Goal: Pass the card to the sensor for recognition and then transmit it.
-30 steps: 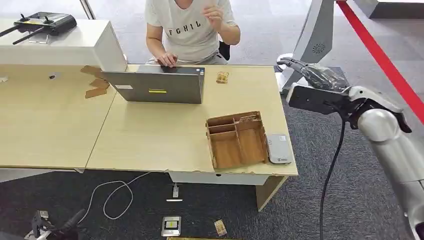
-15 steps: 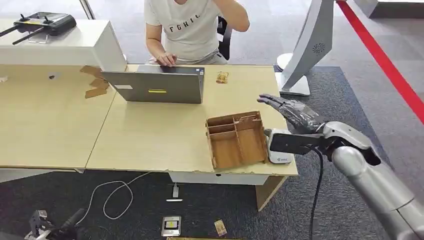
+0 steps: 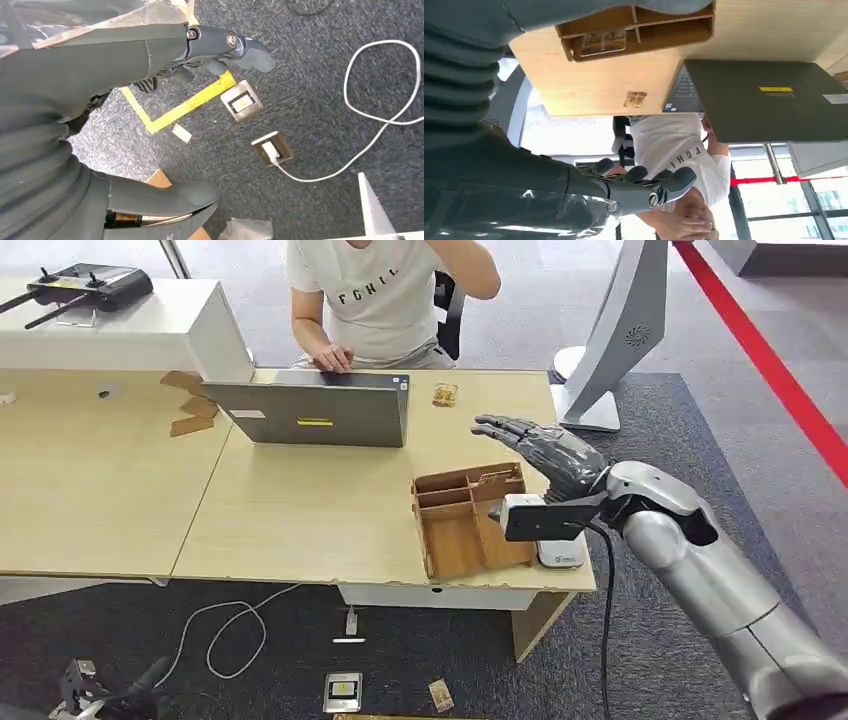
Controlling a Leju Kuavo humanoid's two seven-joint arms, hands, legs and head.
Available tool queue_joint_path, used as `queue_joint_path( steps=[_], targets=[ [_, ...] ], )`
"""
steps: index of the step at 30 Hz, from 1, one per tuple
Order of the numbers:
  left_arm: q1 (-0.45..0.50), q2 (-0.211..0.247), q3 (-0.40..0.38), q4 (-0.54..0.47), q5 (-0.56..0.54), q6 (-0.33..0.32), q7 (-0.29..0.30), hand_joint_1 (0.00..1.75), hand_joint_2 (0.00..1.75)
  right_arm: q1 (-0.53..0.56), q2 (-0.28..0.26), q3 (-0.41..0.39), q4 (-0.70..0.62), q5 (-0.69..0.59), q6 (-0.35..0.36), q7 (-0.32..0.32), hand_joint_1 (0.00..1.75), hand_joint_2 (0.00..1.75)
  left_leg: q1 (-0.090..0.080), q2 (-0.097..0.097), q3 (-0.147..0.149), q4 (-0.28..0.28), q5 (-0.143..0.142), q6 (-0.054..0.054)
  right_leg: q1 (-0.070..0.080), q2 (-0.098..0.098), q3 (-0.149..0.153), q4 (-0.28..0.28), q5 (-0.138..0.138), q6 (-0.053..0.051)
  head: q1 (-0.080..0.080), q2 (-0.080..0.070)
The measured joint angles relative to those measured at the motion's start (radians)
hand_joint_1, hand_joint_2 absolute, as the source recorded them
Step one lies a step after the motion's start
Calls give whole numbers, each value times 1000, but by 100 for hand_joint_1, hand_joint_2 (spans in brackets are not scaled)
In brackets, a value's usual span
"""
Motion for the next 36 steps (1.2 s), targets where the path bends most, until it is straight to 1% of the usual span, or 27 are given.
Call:
queue_joint_path(
  steps=[6, 13, 17, 21, 25, 31, 36],
  targets=[
    [0, -4, 0, 0, -14, -8, -4, 0, 175, -44, 63, 27, 58, 30, -14, -28, 0, 175, 0, 0, 0, 0, 0, 0, 0, 0, 0, 0, 0, 0, 0, 0],
    [-2, -16, -1, 0, -29, -8, 0, 0, 175, -60, 114, 52, 124, 48, -33, -39, 0, 175, 0, 0, 0, 0, 0, 0, 0, 0, 0, 0, 0, 0, 0, 0],
    [-5, -24, -1, 0, -35, -3, 8, 0, 175, -62, 131, 61, 156, 63, -47, -39, 0, 175, 0, 0, 0, 0, 0, 0, 0, 0, 0, 0, 0, 0, 0, 0],
    [-15, -32, -2, 0, -44, 7, 20, 0, 175, -63, 148, 67, 201, 95, -86, -48, 0, 175, 0, 0, 0, 0, 0, 0, 0, 0, 0, 0, 0, 0, 0, 0],
    [-24, -41, -3, 0, -50, 13, 27, 0, 175, -66, 165, 73, 263, 125, -121, -59, 0, 175, 0, 0, 0, 0, 0, 0, 0, 0, 0, 0, 0, 0, 0, 0],
    [-36, -51, -7, 0, -52, 25, 40, 0, 175, -96, 187, 74, 384, 159, -182, -97, 0, 175, 0, 0, 0, 0, 0, 0, 0, 0, 0, 0, 0, 0, 0, 0],
    [-39, -55, -8, 0, -52, 25, 48, 0, 175, -112, 197, 74, 458, 172, -200, -110, 0, 175, 0, 0, 0, 0, 0, 0, 0, 0, 0, 0, 0, 0, 0, 0]
  ],
)
